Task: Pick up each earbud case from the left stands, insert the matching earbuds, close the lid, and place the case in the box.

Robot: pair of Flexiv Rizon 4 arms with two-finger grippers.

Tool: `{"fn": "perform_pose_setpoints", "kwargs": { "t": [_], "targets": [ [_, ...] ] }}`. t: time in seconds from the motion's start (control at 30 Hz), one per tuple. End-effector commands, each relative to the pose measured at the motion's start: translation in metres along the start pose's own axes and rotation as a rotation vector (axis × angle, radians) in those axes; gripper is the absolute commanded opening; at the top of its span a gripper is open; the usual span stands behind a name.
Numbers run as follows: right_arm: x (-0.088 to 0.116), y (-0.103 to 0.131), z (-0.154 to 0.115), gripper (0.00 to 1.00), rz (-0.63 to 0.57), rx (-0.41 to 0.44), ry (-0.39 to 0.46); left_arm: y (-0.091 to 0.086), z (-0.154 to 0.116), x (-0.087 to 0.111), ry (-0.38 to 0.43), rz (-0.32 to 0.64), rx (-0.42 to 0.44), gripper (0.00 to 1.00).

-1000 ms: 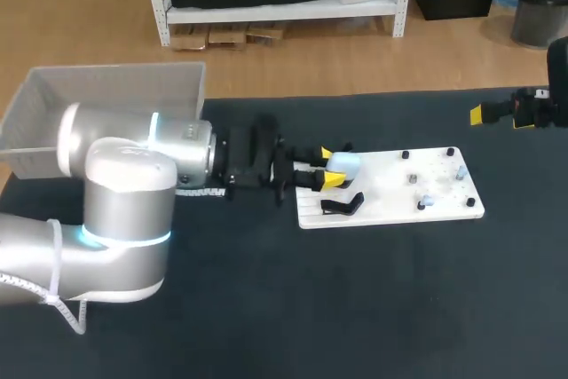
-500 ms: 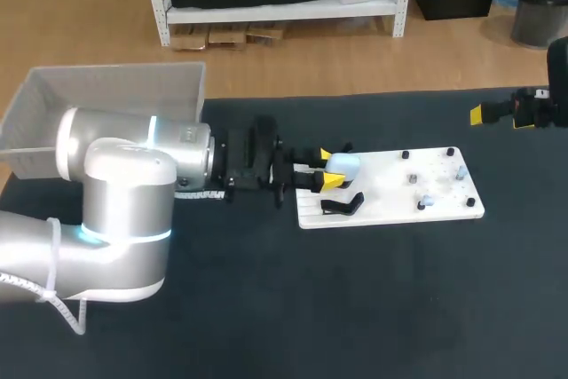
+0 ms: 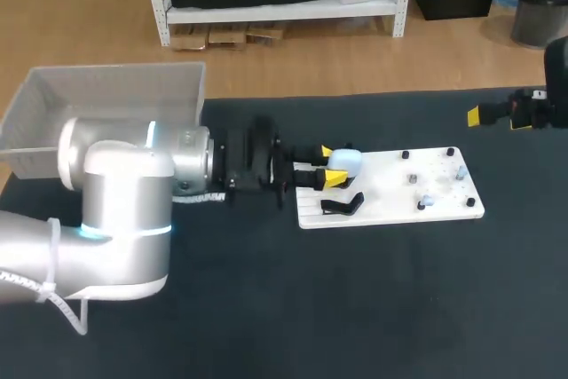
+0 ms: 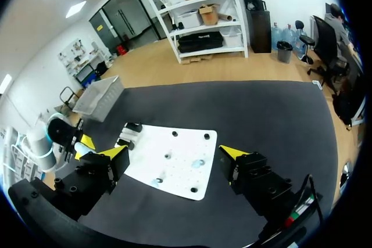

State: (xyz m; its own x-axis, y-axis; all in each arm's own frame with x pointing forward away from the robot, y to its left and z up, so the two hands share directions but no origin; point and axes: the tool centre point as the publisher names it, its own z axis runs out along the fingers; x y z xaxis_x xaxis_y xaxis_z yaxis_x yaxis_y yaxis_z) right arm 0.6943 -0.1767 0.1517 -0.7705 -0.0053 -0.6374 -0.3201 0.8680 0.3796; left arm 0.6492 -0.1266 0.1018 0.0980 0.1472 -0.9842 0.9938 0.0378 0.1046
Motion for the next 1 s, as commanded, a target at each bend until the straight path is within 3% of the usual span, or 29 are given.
{"fn": "perform_pose_setpoints", "kwargs": {
  "t": [0.03,0.23,0.57,1.0],
  "targets": [
    [0.009,0.005,-0.013,1.00,0.002,-0.011,0.006,-0.013,0.005,0.006,-0.076,-0.004,-0.043,0.00],
    [0.026,0.027,-0.025,1.00,-0.027,-0.043,0.029,-0.018,0.015,0.007,-0.120,-0.009,-0.030,0.00],
    [0.059,0.060,-0.038,1.00,-0.059,-0.082,0.063,-0.015,0.027,0.003,-0.116,0.004,0.002,0.00],
    [0.088,0.089,-0.020,1.00,-0.128,-0.067,0.101,-0.012,0.037,0.006,-0.140,-0.049,0.058,0.00]
  ]
}}
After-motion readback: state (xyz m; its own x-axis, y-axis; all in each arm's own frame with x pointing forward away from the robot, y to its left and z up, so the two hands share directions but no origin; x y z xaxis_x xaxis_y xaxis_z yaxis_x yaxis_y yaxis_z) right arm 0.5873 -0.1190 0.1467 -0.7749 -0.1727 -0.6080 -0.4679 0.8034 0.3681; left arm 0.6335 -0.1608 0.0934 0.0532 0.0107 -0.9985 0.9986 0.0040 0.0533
